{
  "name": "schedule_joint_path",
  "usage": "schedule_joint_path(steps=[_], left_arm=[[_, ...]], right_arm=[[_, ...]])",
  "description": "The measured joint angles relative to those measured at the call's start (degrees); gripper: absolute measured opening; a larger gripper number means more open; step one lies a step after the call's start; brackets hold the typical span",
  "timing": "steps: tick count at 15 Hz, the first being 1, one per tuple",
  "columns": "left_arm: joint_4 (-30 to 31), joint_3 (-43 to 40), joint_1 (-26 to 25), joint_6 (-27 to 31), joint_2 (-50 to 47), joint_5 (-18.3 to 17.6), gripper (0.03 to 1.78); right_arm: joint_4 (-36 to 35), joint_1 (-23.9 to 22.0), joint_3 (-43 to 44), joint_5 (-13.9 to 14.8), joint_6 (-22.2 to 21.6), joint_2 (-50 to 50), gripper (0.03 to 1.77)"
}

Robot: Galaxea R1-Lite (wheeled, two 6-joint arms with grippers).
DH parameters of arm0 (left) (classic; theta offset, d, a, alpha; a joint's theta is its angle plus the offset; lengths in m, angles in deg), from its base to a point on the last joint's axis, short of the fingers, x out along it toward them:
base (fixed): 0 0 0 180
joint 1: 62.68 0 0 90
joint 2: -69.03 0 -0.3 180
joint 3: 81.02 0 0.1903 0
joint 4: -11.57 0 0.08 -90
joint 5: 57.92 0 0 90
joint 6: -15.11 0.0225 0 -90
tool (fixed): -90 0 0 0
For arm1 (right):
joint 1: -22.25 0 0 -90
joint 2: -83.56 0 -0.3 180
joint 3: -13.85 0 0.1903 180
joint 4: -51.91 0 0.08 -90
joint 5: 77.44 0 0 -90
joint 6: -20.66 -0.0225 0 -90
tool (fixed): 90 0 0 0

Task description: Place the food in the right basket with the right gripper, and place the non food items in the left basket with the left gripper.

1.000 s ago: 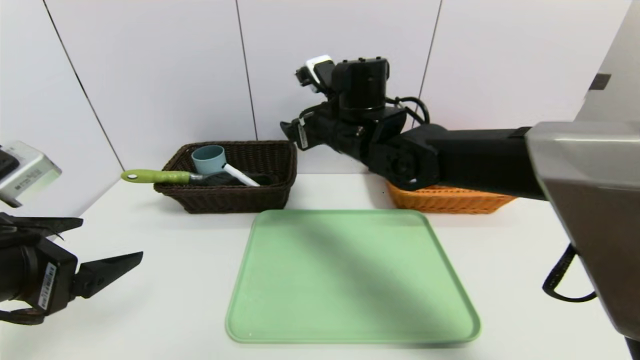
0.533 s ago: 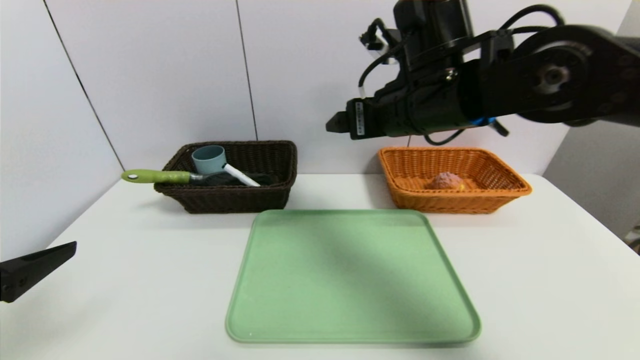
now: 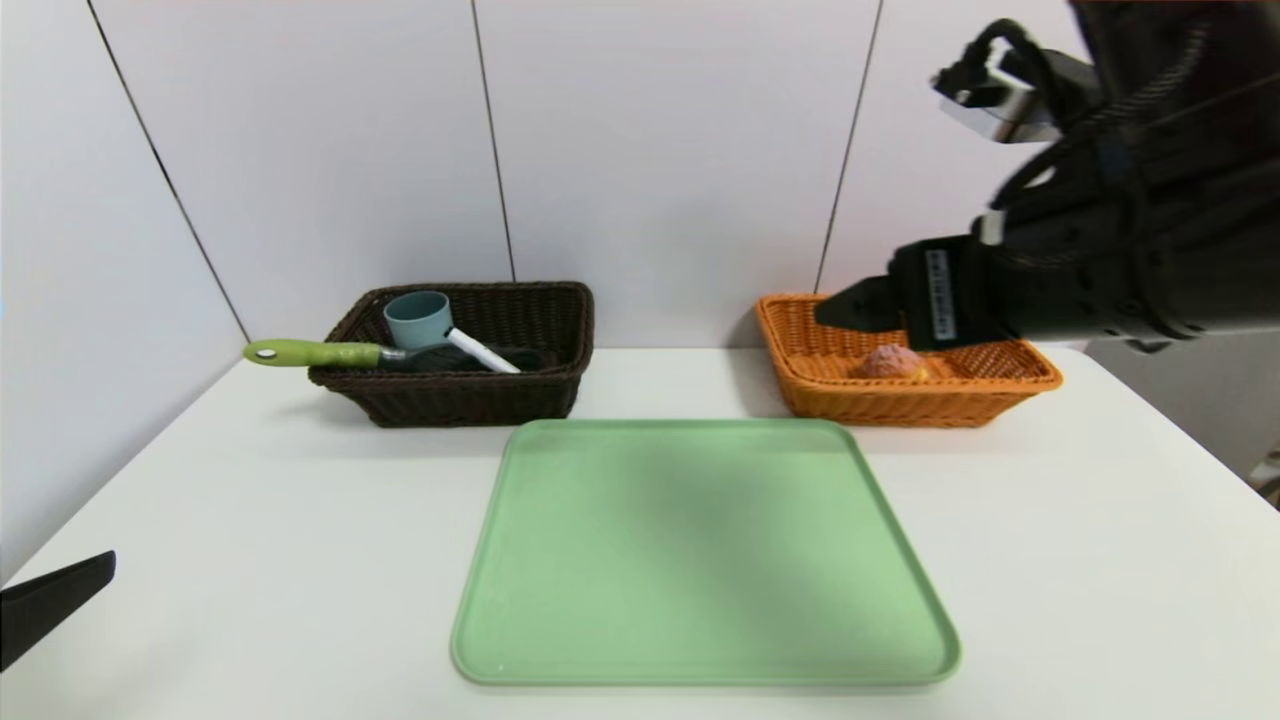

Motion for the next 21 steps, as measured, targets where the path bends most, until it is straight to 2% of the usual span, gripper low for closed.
schedule_joint_path(steps=[3, 5, 8, 11, 15, 18, 21], left_arm=[[-0.84, -1.57, 0.00, -0.02, -2.54, 0.09, 1.69], [-3.58, -3.08, 0.00, 0.00, -5.38, 0.06, 1.69], [-4.43, -6.64, 0.00, -0.02, -10.69, 0.02, 1.69], [-6.30, -8.96, -0.33, -0.02, -15.85, -0.02, 1.69], [-6.56, -9.76, -0.45, 0.11, -18.93, -0.72, 1.69], [-6.19, -9.73, -0.45, 0.41, -19.58, -1.84, 1.69], [-6.39, -9.92, -0.44, 0.44, -20.32, -2.32, 1.69]], right_arm=[[0.01, -1.49, -11.24, 0.29, 1.48, -11.76, 1.69], [0.09, -3.72, -18.43, 0.38, 2.71, -19.74, 1.69], [0.04, -8.13, -26.36, 0.21, 5.24, -30.60, 1.69], [0.06, -15.49, -30.07, -0.23, 8.28, -39.63, 1.69], [-0.07, -26.45, -30.98, -0.56, 17.08, -49.07, 1.69], [0.41, -32.31, -32.39, -0.56, 18.93, -55.63, 1.69], [0.20, -35.06, -36.85, -0.65, 19.29, -61.70, 1.69]])
